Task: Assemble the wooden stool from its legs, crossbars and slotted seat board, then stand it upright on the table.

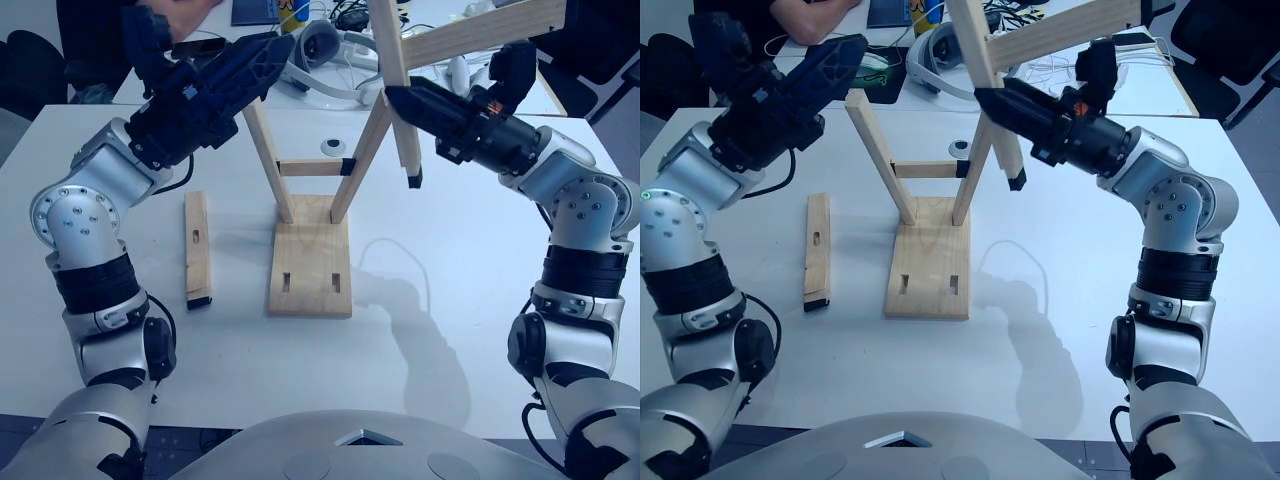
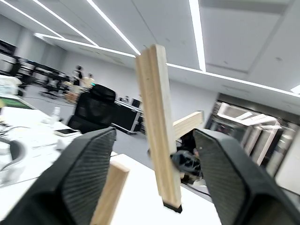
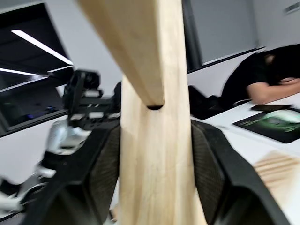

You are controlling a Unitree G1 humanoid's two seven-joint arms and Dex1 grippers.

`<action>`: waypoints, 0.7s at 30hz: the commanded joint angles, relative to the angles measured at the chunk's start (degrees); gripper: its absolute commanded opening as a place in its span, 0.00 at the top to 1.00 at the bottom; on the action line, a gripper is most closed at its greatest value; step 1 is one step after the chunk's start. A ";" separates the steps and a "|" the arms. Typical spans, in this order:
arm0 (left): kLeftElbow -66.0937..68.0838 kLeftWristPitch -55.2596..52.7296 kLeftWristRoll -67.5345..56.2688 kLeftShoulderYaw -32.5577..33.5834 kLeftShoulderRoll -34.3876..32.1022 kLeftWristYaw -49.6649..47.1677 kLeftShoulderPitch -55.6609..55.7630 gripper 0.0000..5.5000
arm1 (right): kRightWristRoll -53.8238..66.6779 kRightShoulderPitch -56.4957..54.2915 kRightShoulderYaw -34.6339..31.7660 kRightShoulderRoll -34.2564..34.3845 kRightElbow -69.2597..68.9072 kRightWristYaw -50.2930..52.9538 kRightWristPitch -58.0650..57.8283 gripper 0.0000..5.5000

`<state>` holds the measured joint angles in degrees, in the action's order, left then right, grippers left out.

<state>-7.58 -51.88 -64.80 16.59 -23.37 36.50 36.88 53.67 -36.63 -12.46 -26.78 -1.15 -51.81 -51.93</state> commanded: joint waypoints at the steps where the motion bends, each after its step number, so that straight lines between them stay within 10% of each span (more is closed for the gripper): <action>1: 2.84 -3.98 -2.16 -2.46 -1.28 3.80 3.21 0.31 | 4.52 1.86 1.08 1.52 -2.82 -0.75 -3.68 0.62; 21: 4.83 -8.70 -3.40 -4.26 -2.35 4.59 6.20 0.22 | 5.08 9.99 8.47 -2.69 -8.89 -6.60 -4.77 0.62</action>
<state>-2.58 -60.08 -68.86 13.41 -25.40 40.94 41.15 58.34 -26.41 -6.21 -28.49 -8.05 -56.21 -55.25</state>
